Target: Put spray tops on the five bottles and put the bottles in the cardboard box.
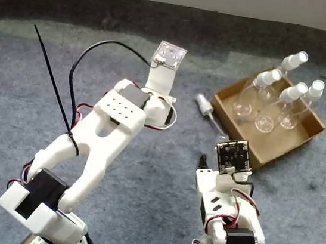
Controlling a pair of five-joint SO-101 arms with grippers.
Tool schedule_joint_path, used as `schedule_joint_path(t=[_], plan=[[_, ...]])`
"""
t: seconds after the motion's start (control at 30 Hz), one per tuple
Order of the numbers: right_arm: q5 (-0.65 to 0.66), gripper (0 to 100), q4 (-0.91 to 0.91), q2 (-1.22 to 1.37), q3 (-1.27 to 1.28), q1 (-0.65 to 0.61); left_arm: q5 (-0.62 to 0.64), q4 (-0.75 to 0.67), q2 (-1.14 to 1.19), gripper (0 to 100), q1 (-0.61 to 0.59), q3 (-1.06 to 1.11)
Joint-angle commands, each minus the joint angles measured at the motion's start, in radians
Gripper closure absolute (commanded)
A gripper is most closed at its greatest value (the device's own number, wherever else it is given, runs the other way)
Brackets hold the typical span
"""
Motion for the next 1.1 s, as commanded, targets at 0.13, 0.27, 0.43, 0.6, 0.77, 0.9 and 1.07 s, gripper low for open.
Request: schedule_joint_path(t=[0.13, 0.27, 0.43, 0.6, 0.77, 0.9, 1.07], plan=[[-0.005, 84.3, -0.002, -0.015, -0.039, 0.010, 0.028, -0.020, -0.007, 100, -0.007, -0.125], [-0.005, 84.3, -0.002, -0.015, -0.041, 0.013, 0.029, -0.020, 0.042, 95, -0.007, -0.177], [-0.002, 84.3, -0.002, -0.015, -0.045, 0.062, 0.141, -0.015, 0.219, 78, 0.005, -0.298], [-0.005, 84.3, -0.010, -0.015, -0.047, 0.168, 0.155, -0.018, 0.378, 69, 0.016, -0.440], [-0.005, 84.3, -0.038, -0.015, -0.047, 0.208, 0.193, -0.020, 0.498, 65, 0.033, -0.567], [-0.002, 84.3, -0.038, -0.015, -0.047, 0.228, 0.269, -0.014, 0.593, 65, 0.033, -0.696], [0.000, 84.3, -0.038, -0.015, -0.047, 0.228, 0.302, -0.014, 0.719, 65, 0.044, -0.814]])
